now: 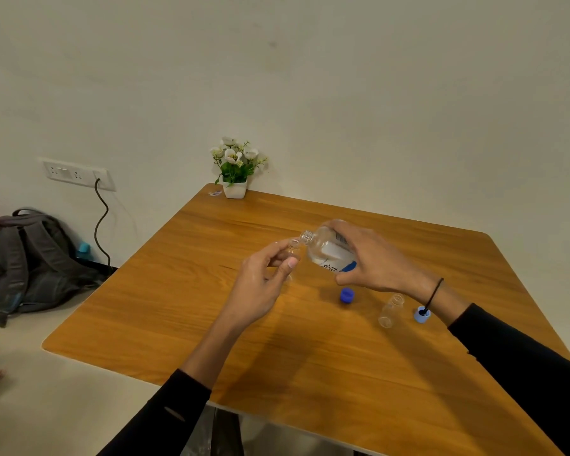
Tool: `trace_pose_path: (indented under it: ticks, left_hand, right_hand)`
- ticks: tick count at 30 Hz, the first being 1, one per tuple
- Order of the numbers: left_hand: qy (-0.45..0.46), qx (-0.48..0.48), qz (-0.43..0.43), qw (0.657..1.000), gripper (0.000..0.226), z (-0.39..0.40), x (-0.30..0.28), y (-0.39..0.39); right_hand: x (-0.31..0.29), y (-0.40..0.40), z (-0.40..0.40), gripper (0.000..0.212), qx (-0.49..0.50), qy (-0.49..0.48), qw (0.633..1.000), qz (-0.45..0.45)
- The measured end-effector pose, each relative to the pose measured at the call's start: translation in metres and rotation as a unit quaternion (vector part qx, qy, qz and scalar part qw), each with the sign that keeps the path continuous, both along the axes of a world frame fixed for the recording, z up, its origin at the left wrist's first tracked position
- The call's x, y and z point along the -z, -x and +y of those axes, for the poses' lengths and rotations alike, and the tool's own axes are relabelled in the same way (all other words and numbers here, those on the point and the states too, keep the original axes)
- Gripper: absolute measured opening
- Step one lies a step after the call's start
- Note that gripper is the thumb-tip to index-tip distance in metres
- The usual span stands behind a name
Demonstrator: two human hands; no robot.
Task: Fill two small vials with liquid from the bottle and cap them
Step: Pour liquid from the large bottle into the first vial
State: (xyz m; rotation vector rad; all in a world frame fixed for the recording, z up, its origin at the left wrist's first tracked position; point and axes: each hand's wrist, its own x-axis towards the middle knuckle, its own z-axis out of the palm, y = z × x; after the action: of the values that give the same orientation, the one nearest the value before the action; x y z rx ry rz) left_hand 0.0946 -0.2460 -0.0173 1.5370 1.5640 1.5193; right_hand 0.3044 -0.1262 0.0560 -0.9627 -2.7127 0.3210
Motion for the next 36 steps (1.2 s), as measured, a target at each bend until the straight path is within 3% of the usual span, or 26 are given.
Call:
trace_pose_path:
  ticks: [36]
  left_hand:
    - [-0.015,0.002,0.006,1.000,0.036,0.001,0.005,-0.006]
  right_hand:
    - [-0.014,-0.006,0.002,0.097,0.009,-0.039,0.997,-0.064]
